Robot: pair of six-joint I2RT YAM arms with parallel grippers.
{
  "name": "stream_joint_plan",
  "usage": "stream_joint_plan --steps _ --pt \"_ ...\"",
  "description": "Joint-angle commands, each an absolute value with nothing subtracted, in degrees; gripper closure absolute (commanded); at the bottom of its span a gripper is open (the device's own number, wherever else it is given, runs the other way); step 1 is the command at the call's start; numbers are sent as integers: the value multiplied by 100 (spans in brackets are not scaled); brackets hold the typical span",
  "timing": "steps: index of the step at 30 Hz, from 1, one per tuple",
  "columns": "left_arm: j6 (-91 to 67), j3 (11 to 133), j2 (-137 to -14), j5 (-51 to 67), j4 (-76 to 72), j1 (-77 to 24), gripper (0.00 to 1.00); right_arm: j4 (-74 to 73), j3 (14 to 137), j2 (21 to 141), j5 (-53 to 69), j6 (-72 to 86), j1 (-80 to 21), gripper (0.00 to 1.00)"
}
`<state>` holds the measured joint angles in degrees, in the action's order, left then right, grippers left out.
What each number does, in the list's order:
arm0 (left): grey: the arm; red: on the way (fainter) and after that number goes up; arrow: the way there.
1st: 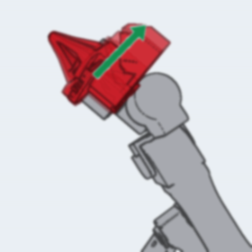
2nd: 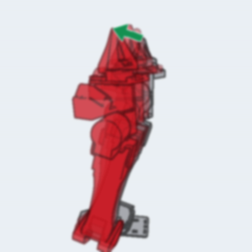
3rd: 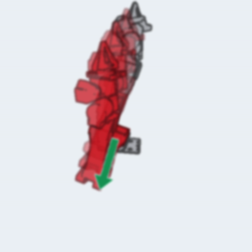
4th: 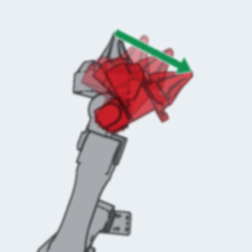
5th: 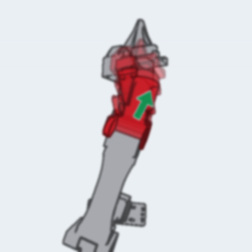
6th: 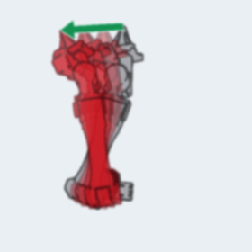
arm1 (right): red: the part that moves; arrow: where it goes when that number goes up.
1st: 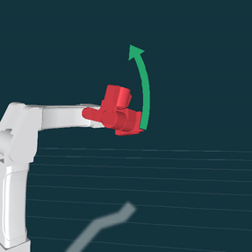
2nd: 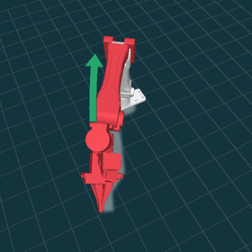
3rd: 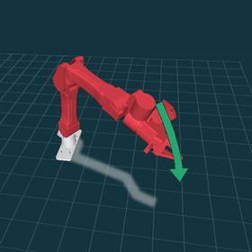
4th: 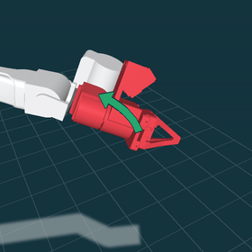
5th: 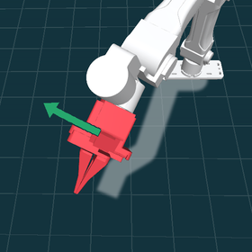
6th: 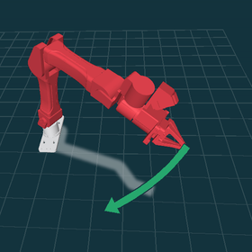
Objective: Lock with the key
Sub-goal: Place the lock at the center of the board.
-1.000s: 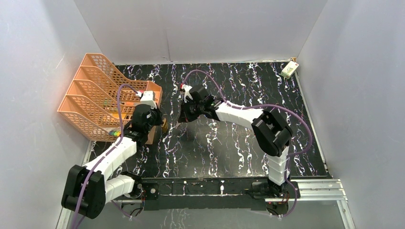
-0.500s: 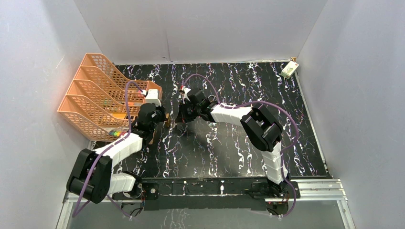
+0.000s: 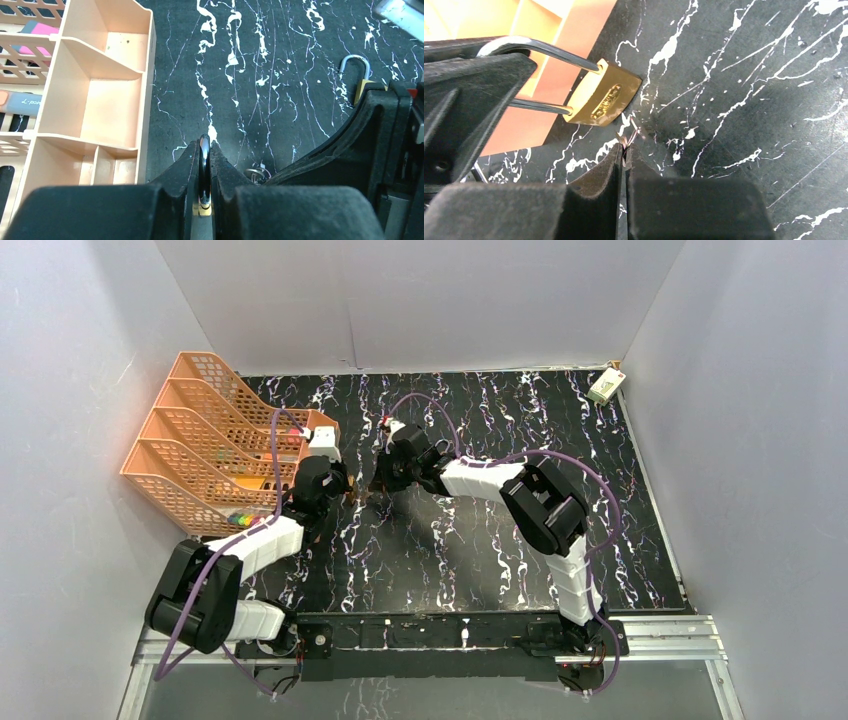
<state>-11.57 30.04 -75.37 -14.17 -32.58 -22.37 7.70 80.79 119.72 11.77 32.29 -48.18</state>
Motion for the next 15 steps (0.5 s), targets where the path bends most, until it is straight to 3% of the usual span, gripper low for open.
stream_joint_plan --steps 1,5,10,15 --pt "-1147 3247 -7529 -1601 -3684 -2263 100 896 8200 12067 1009 3261 -4797 86" --pt "-1147 3335 -7588 -1603 -3651 -2264 96 775 8255 12102 947 3213 -4790 80" --pt "-1193 3456 -7603 -1643 -3537 -2259 77 447 8408 12049 994 3006 -4738 55" --pt "-1217 3613 -7521 -1590 -3384 -2267 65 252 8327 11641 882 3076 -4415 38"
